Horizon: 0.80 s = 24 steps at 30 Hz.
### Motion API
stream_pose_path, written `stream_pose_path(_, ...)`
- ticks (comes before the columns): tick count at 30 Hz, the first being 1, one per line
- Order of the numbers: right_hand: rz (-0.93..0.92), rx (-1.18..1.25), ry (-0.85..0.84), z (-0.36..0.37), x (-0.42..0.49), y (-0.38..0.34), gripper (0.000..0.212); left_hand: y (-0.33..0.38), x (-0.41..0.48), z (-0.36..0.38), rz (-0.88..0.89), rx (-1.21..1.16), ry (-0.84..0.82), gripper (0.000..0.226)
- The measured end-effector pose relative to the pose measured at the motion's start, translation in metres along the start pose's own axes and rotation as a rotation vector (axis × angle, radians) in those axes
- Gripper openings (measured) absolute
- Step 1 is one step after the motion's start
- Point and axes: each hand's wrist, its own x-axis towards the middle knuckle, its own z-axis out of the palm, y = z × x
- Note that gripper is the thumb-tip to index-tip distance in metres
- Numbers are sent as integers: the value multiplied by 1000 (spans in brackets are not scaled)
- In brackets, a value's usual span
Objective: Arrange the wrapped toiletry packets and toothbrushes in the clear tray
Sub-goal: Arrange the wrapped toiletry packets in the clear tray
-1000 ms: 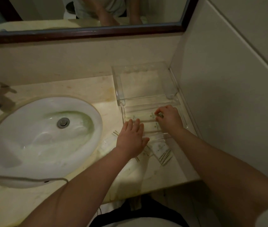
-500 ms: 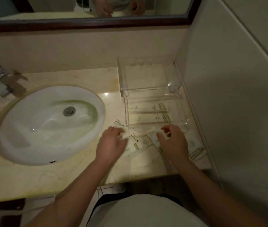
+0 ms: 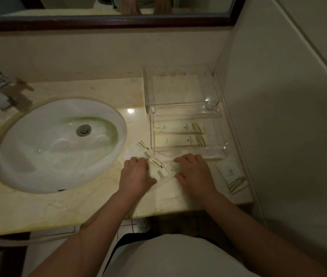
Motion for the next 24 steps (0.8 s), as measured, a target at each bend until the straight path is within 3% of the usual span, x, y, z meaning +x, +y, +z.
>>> stream_pose_path(2, -119, -76, -141, 1, 9, -8, 47, 0, 0, -2, -14, -2, -10, 49)
stream_pose_path(6, -172, -235, -308, -4, 32, -16, 50, -3, 2, -7, -34, 21, -97, 46)
stream_pose_path(9, -232, -344, -389, -12, 42, -20, 37, -9, 1, -16, -15, -128, -147, 36)
stream_pose_path(12, -220, -328, -429, -17, 48, -20, 22, -20, -2, -35, -33, -291, -41, 36)
stream_pose_path(19, 106, 254, -373, -50, 50, -13, 10, -41, -8, -75, -31, -625, 28, 12)
stream_pose_path(22, 291, 652, -209, -66, 54, -8, 11, -42, -6, -84, 38, -831, -54, 26)
stream_pose_path(24, 426, 900, -75, -76, 57, -3, 17, -40, -6, -88, 68, -895, -94, 21)
